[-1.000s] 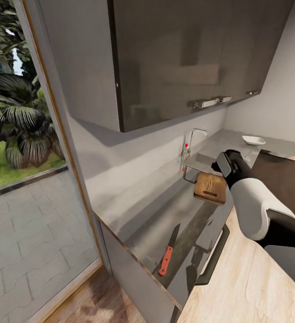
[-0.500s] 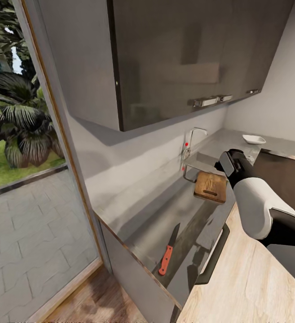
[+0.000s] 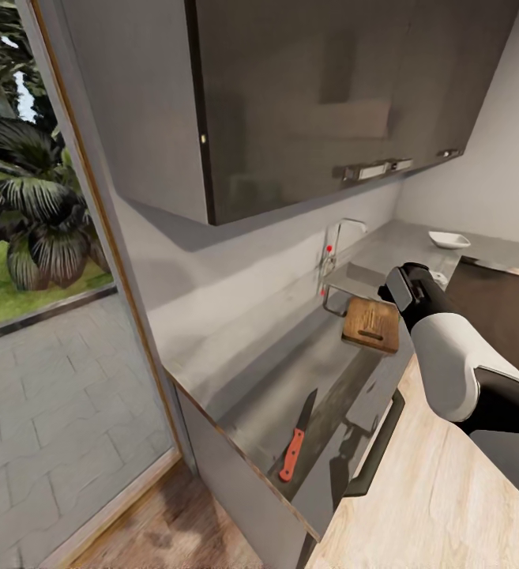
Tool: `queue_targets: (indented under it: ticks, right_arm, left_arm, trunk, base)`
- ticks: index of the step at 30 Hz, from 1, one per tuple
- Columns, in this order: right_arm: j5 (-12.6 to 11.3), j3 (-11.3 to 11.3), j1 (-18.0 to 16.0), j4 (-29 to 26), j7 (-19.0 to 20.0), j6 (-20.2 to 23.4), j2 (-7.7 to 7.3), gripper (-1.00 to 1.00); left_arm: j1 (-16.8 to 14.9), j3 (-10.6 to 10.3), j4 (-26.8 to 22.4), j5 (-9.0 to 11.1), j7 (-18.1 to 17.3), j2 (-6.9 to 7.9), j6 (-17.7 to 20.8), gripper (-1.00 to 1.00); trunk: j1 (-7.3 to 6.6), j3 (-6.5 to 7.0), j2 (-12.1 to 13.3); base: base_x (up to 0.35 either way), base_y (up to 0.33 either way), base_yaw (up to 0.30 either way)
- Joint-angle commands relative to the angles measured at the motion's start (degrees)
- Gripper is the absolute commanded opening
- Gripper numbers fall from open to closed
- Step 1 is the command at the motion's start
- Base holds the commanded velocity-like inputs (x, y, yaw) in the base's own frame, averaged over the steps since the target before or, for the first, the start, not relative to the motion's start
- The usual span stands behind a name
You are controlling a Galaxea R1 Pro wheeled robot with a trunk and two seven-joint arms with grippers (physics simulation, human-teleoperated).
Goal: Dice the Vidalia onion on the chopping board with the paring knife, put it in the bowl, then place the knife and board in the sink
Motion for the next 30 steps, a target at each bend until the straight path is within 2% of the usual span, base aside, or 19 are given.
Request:
queue_targets:
  ticks: [1,30]
  right_arm:
    - [-0.05,-0.11,-0.05,-0.05,-0.15,0.24,0.02,1.00]
    - [-0.14,-1.07,-0.05,-0.24,-0.07,0.16,0.02,1.00]
  left_arm:
    - [0.01,-0.01,-0.08,0.06,-0.08,0.01,-0.08,1.00]
    - [0.01,-0.01,0.08,0.06,-0.08,0.01,-0.08,1.00]
  trunk:
    - [0.03,-0.20,-0.12]
    - [0.03,-2.87,-0.12]
  base:
    - [0.000,0.000,0.000]
    - [0.000,0.000,0.000]
